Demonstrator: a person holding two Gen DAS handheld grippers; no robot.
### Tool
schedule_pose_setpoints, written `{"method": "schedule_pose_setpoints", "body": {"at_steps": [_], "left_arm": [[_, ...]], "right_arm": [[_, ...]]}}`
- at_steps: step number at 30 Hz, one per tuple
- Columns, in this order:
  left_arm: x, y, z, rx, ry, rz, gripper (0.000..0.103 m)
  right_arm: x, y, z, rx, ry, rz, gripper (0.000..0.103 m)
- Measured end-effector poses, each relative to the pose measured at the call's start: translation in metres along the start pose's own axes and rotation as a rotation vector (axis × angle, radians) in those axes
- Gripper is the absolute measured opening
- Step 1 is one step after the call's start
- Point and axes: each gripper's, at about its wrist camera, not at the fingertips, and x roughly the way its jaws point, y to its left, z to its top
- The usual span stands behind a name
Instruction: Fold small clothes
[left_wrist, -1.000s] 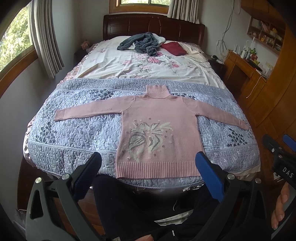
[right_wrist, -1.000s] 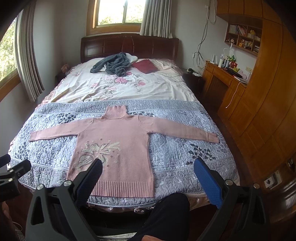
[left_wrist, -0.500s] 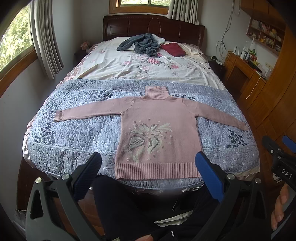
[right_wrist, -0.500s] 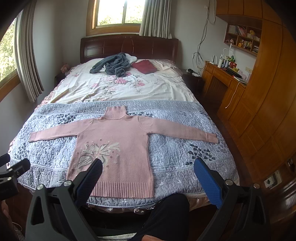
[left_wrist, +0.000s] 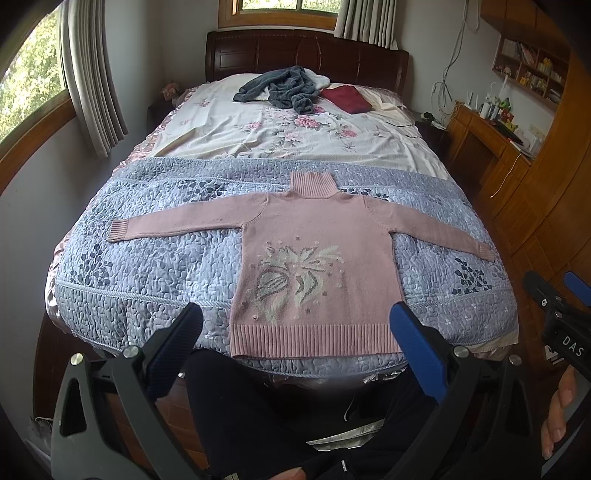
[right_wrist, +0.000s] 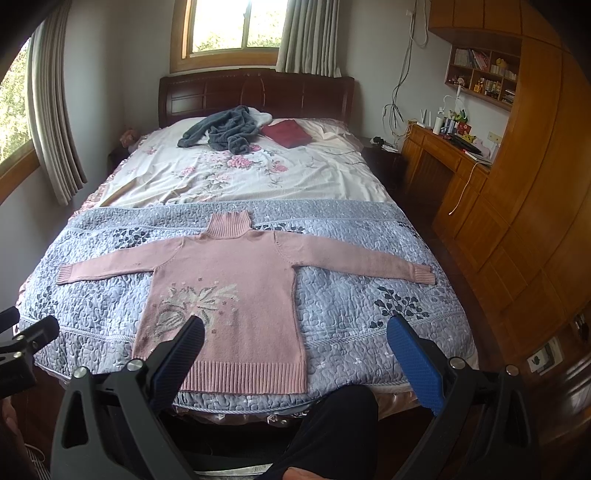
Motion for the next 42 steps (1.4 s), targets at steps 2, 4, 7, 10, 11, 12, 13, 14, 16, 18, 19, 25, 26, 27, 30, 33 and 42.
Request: {"method": "schedule_pose_setpoints", "body": {"at_steps": [2, 4, 7, 10, 11, 12, 13, 14, 16, 18, 19, 25, 26, 27, 30, 33, 42], "left_arm": [[0.001, 0.000, 0.001, 0.001, 0.001, 0.001, 0.100], [0.001, 0.000, 0.001, 0.000, 0.001, 0.000, 0.100], [0.000, 0.000, 0.000, 0.000, 0.000, 0.001, 0.100], [0.000, 0.000, 0.000, 0.000, 0.000, 0.001, 0.100], [0.000, 0.000, 0.000, -0.001, 0.001, 0.001, 0.100], [0.000, 0.000, 0.000, 0.000, 0.001, 0.001, 0.100], [0.001, 0.000, 0.000, -0.001, 0.001, 0.001, 0.100], [0.000, 0.000, 0.000, 0.001, 0.001, 0.002, 0.100], [0.001, -0.001, 0.000, 0.000, 0.001, 0.002, 0.100], [0.001, 0.000, -0.001, 0.000, 0.002, 0.002, 0.100], [0.001, -0.001, 0.000, -0.001, 0.003, 0.002, 0.100], [0.008, -0.003, -0.002, -0.016, 0.019, -0.012, 0.100], [0.011, -0.003, -0.002, -0.017, 0.021, -0.010, 0.100], [0.015, -0.004, -0.001, -0.014, 0.022, -0.015, 0.100], [0.031, -0.007, 0.001, 0.012, -0.004, -0.076, 0.100], [0.051, -0.008, -0.001, 0.051, -0.087, -0.220, 0.100], [0.105, -0.020, 0.012, 0.027, -0.020, -0.257, 0.100]], "right_arm": [[0.000, -0.001, 0.001, 0.001, 0.000, 0.000, 0.099], [0.000, 0.000, 0.001, 0.001, 0.000, 0.000, 0.099], [0.000, -0.001, 0.001, 0.002, 0.000, 0.000, 0.099], [0.000, -0.001, 0.001, 0.002, 0.000, 0.000, 0.099], [0.000, -0.001, -0.001, 0.002, 0.000, 0.001, 0.099], [0.000, -0.001, -0.001, 0.002, 0.000, 0.001, 0.099], [0.000, -0.001, -0.001, 0.002, 0.002, 0.001, 0.099], [0.000, -0.001, -0.001, 0.001, 0.004, 0.003, 0.099], [0.000, -0.001, -0.001, 0.000, 0.004, 0.002, 0.099], [0.001, -0.001, -0.001, 0.002, 0.005, 0.003, 0.099], [0.002, -0.001, -0.002, 0.003, 0.006, 0.003, 0.099], [0.007, -0.004, -0.003, -0.002, 0.008, -0.008, 0.099], [0.008, -0.005, -0.003, -0.003, 0.009, -0.011, 0.099], [0.011, -0.006, -0.003, -0.005, 0.010, -0.015, 0.099], [0.024, -0.009, 0.000, -0.026, -0.001, -0.035, 0.099], [0.054, -0.022, -0.008, -0.073, -0.110, 0.033, 0.099], [0.234, -0.156, -0.027, 0.253, 0.211, 0.074, 0.091]]}}
